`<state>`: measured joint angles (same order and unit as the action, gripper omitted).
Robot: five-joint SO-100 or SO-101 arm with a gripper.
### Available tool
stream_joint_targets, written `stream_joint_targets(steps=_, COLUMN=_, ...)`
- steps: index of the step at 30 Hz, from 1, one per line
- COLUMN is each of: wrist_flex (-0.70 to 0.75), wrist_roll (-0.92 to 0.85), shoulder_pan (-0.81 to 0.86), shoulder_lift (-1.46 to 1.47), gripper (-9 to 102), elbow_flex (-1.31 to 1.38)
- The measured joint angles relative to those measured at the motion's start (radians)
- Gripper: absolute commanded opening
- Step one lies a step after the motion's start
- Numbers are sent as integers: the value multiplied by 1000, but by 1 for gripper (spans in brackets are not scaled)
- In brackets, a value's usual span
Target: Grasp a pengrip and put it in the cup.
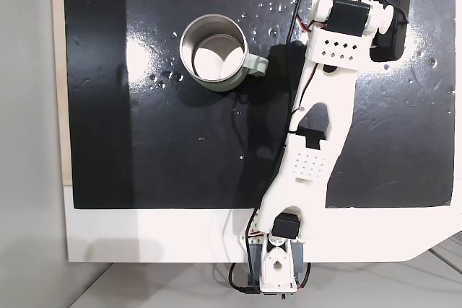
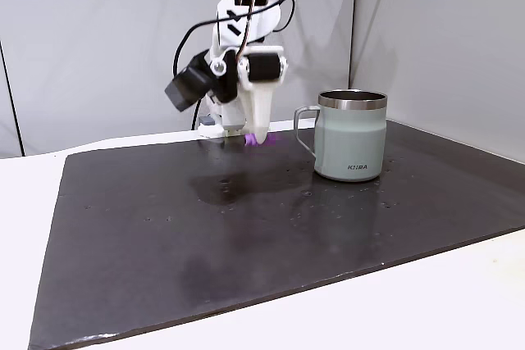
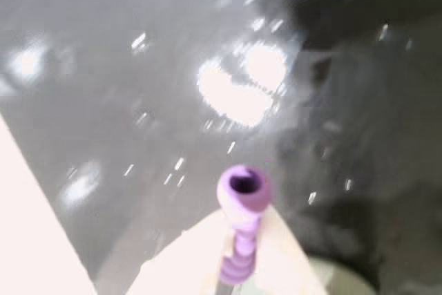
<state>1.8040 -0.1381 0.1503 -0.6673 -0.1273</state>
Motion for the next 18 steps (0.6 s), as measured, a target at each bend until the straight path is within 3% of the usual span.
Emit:
stream_joint_targets(steps=9, wrist_flex=6, wrist_roll=0, shoulder_pan=-140, shoulder_lift=-347, gripper=0, elbow_flex=-160)
stream_joint_targets(steps=18, wrist_flex=6, wrist_roll=80, shoulder_pan=-328, shoulder_lift=-460, gripper=0, elbow_flex=-229)
